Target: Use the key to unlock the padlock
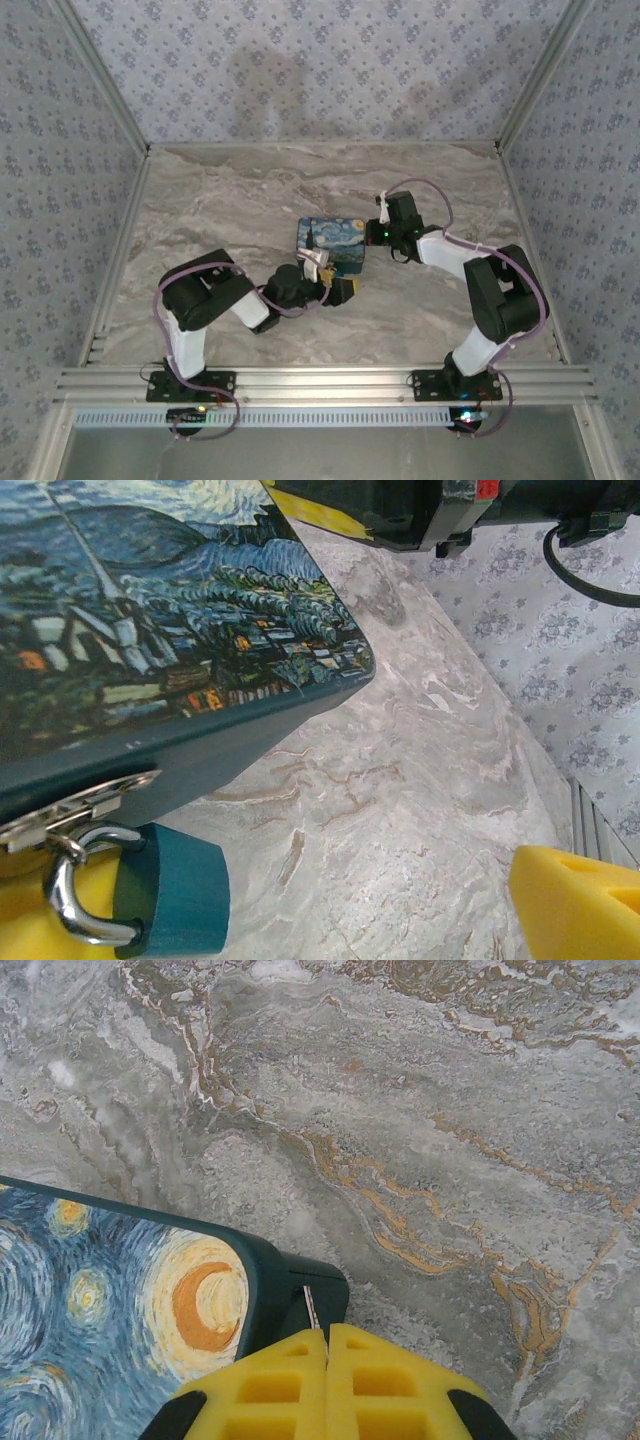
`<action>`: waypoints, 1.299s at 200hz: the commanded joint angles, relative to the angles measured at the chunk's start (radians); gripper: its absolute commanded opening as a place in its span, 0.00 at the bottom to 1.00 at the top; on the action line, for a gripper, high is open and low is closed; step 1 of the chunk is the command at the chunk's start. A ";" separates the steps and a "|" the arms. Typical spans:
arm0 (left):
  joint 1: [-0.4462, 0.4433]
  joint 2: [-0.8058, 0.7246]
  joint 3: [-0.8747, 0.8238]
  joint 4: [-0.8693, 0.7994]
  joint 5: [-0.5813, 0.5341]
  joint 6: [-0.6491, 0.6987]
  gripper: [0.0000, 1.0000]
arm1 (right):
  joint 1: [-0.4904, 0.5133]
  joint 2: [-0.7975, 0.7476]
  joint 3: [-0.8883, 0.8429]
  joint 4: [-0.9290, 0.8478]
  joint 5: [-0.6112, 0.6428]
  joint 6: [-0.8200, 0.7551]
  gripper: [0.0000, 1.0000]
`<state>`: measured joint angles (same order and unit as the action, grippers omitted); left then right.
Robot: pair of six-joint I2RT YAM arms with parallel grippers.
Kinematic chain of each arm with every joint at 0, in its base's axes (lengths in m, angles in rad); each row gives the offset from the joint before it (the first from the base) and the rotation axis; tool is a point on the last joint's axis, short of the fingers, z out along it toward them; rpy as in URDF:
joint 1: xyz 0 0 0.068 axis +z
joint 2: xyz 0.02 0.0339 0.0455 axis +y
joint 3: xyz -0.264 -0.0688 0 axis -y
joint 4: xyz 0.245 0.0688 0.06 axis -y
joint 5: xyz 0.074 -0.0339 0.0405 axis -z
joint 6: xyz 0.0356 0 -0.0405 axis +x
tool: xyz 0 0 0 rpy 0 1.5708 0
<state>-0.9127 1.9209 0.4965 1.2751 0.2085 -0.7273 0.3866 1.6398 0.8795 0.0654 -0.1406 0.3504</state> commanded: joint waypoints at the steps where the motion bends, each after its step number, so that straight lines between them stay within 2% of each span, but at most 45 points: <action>1: -0.008 0.012 0.039 0.046 -0.016 0.014 0.89 | 0.021 -0.021 -0.016 -0.010 -0.020 0.007 0.00; 45: 0.015 -0.013 -0.035 0.062 -0.032 -0.007 0.72 | 0.012 -0.026 -0.023 -0.006 -0.022 0.004 0.00; 97: 0.034 -0.051 -0.061 0.009 -0.046 -0.003 0.70 | 0.017 -0.024 -0.026 0.003 -0.024 0.011 0.00; 112: 0.041 -0.049 -0.056 0.007 -0.034 -0.004 0.62 | 0.018 -0.026 -0.027 0.001 -0.022 0.012 0.00; 136: 0.050 -0.043 -0.043 -0.005 -0.012 -0.013 0.60 | 0.017 -0.026 -0.027 0.002 -0.021 0.010 0.00; 149: 0.052 -0.040 -0.038 -0.022 -0.006 -0.015 0.54 | 0.017 -0.025 -0.026 0.001 -0.022 0.009 0.00; 183: 0.059 -0.032 -0.034 -0.051 -0.001 -0.022 0.53 | 0.017 -0.023 -0.021 0.001 -0.022 0.009 0.00; 196: 0.062 -0.028 -0.032 -0.065 0.002 -0.024 0.44 | 0.017 -0.021 -0.020 0.002 -0.024 0.009 0.00; 237: 0.069 -0.016 -0.033 -0.088 0.006 -0.035 0.39 | 0.017 -0.020 -0.021 0.009 -0.025 0.010 0.00; 260: 0.074 -0.016 -0.033 -0.094 0.010 -0.037 0.32 | 0.017 -0.021 -0.023 0.010 -0.025 0.012 0.00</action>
<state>-0.8482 1.9038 0.4500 1.2026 0.1967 -0.7551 0.3981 1.6341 0.8642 0.0650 -0.1535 0.3511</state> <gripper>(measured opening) 0.346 0.060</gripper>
